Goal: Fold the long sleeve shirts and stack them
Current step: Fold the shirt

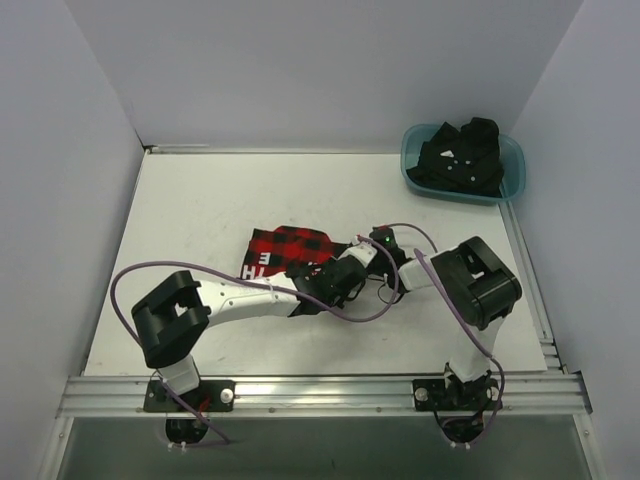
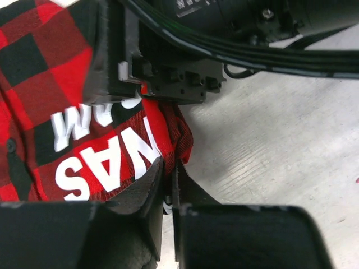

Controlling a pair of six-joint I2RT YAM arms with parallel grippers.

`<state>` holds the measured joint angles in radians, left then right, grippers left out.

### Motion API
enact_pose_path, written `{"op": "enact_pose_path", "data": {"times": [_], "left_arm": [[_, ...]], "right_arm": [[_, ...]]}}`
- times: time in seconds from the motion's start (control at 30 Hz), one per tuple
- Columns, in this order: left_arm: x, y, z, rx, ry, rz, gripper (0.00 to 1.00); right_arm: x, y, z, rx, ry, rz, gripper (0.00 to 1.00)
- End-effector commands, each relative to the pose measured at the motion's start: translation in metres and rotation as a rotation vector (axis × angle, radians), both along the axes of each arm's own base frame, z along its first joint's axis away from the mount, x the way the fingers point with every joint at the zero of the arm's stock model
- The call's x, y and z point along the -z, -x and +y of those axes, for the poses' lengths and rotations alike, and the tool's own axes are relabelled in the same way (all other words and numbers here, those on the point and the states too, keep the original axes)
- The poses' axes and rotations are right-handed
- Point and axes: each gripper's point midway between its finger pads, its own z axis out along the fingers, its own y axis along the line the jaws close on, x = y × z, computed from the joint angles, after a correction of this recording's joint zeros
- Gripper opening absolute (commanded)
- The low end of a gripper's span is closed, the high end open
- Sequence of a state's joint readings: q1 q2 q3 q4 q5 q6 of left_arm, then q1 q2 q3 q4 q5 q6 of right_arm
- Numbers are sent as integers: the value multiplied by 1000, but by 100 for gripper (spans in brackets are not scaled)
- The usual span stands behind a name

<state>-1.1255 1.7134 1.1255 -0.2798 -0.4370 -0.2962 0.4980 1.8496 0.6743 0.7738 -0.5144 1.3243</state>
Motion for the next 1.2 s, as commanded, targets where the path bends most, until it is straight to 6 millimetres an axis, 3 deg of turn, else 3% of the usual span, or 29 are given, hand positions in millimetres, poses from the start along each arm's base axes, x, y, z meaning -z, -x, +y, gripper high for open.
{"op": "enact_pose_path", "data": {"times": [0.0,0.03,0.13,0.17,0.23,0.27,0.33,0.37,0.4,0.47,0.53,0.57,0.6,0.63,0.7,0.73,0.77,0.8,0.83,0.87,0.9,0.93,0.97,1.0,1.07,1.1,1.13,1.17], "left_arm": [[-26,-4,-25,-26,139,-2,15],[-29,-4,-24,-34,146,3,23],[-46,-7,-20,-69,185,22,36],[-52,-5,-21,-65,208,38,48],[-70,-9,-10,-93,257,57,61],[-76,-10,-6,-94,279,77,73],[-93,-10,11,-124,330,107,87],[-96,-25,29,-178,350,119,93],[-98,-22,36,-179,374,174,97],[-111,-40,74,-259,424,187,97],[-120,-42,103,-289,443,214,97],[-123,-46,116,-309,442,208,97],[-121,-55,146,-366,416,198,97],[-127,-56,161,-384,416,175,97],[-125,-64,198,-449,396,156,97],[-131,-65,211,-468,410,134,98],[-121,-63,223,-498,398,140,97],[-125,-65,236,-531,405,102,98],[-121,-65,245,-566,389,79,97],[-111,-61,248,-574,379,88,98],[-109,-61,250,-582,383,76,98],[-108,-60,253,-595,387,67,98],[-104,-59,256,-604,382,64,97],[-92,-57,258,-611,370,79,97],[-84,-55,262,-616,346,87,97],[-81,-54,263,-619,338,93,97],[-80,-54,264,-622,334,94,97],[-80,-54,264,-621,338,93,97]], "right_arm": [[18,7,-11,-1,69,18,24],[20,8,-16,-4,83,22,12],[16,7,-28,-11,93,24,0],[11,5,-33,-18,100,0,0],[11,7,-49,-28,115,29,0],[4,7,-54,-58,133,-1,0],[3,18,-67,-115,184,58,0],[-4,16,-77,-119,206,49,0],[-6,18,-86,-172,251,12,0],[-18,23,-104,-198,301,49,0],[-24,35,-120,-256,356,63,0],[-39,28,-126,-259,378,30,0],[-45,26,-136,-286,414,-1,0],[-49,37,-145,-308,442,45,0],[-75,24,-159,-310,488,0,0],[-80,34,-167,-351,517,22,0],[-89,32,-175,-357,553,10,0],[-111,18,-184,-342,591,-36,0],[-119,27,-194,-382,633,-5,0],[-125,24,-211,-372,729,3,0],[-152,10,-219,-351,788,-52,0],[-158,19,-229,-384,839,-16,0],[-168,17,-238,-377,894,-18,0],[-189,15,-253,-348,980,-27,0],[-204,12,-268,-336,1067,-16,0],[-220,14,-285,-310,1172,1,0],[-225,12,-289,-321,1231,12,0],[-246,12,-313,-287,1462,55,0]]}}
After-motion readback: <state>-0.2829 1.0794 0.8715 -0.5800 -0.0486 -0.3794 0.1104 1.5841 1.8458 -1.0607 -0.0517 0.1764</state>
